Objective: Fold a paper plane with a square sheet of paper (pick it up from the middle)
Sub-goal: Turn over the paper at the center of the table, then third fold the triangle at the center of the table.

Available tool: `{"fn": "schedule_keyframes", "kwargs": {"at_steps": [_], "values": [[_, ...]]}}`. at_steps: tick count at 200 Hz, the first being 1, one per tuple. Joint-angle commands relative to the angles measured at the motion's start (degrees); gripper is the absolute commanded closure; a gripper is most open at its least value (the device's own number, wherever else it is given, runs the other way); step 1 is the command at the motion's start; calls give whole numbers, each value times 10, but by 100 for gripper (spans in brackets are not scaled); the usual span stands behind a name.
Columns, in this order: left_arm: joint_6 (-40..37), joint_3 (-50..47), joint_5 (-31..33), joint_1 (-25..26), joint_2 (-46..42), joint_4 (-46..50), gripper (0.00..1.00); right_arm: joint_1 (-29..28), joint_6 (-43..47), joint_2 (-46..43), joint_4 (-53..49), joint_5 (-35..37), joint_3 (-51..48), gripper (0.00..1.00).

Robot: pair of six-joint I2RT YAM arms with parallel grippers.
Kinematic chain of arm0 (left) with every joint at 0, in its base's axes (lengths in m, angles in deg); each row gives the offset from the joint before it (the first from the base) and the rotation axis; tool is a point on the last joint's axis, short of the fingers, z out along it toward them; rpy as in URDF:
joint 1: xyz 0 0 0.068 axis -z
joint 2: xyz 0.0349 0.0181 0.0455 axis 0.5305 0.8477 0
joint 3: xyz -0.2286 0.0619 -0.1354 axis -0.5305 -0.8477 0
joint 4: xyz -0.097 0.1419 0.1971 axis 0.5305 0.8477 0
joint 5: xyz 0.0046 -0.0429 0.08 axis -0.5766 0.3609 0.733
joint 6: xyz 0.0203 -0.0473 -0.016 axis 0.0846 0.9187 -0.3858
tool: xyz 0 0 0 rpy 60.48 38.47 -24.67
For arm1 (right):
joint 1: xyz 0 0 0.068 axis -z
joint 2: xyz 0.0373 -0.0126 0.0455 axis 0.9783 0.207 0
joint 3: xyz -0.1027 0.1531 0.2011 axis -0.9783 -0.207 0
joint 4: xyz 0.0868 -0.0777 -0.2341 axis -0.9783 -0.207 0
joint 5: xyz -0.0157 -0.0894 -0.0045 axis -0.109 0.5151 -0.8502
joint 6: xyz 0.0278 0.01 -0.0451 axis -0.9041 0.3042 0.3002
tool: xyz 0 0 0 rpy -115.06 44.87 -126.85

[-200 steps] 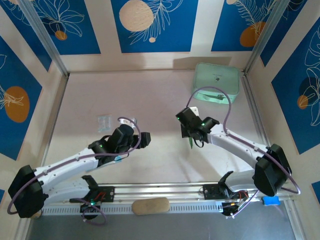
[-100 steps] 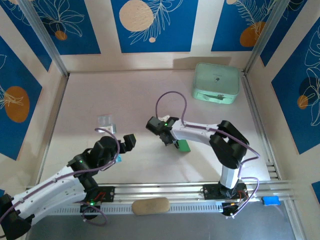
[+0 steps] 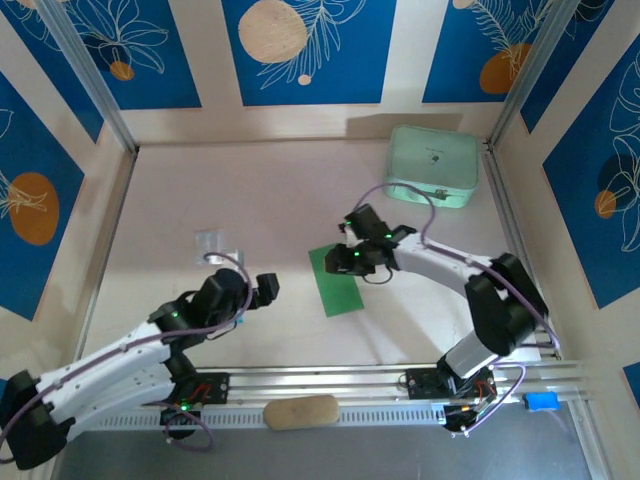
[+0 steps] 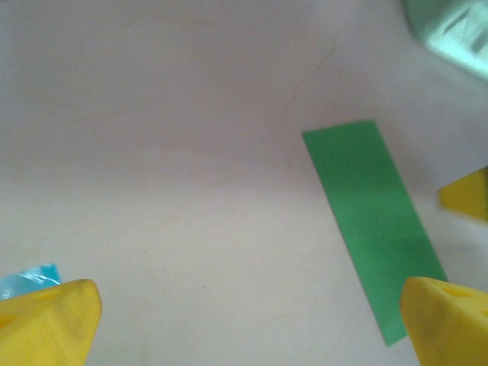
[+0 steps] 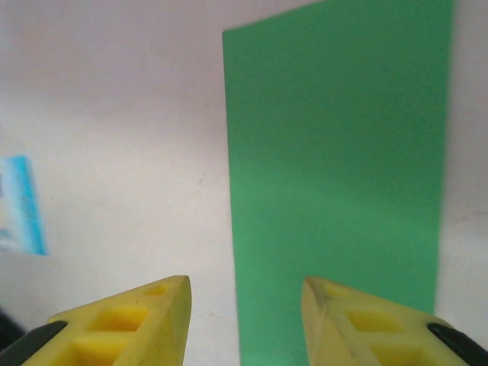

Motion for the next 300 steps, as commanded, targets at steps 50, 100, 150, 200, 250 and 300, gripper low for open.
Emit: {"fn": "schedule_keyframes", "kwargs": {"at_steps": [50, 100, 150, 200, 250, 300], "values": [[-24, 96, -203, -6, 244, -114, 21, 121, -64, -84, 132, -179, -167, 77], [17, 145, -284, -5, 370, -137, 48, 126, -67, -41, 163, -222, -165, 86], [39, 138, -301, -3, 395, -175, 55, 115, -68, 7, 177, -231, -152, 89], [45, 128, -296, -3, 389, -182, 59, 113, -74, 62, 175, -223, -141, 92], [58, 121, -290, -4, 395, -192, 59, 115, -137, 95, 217, -210, -195, 92], [84, 118, -304, -11, 425, -229, 60, 115, -158, 82, 224, -204, -211, 92]]}}
